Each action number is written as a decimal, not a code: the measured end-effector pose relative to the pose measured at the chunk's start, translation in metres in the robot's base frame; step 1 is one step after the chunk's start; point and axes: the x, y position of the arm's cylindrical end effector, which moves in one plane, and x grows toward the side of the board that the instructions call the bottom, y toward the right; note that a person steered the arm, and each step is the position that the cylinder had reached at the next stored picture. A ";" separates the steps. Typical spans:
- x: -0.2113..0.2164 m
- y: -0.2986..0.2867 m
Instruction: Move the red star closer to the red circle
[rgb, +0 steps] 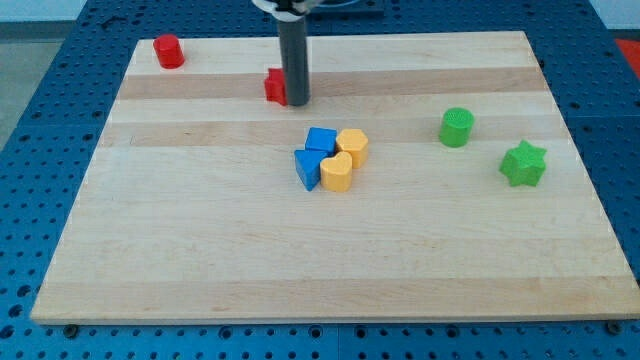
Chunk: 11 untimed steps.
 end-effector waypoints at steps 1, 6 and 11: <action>-0.013 -0.046; -0.012 -0.031; -0.046 -0.029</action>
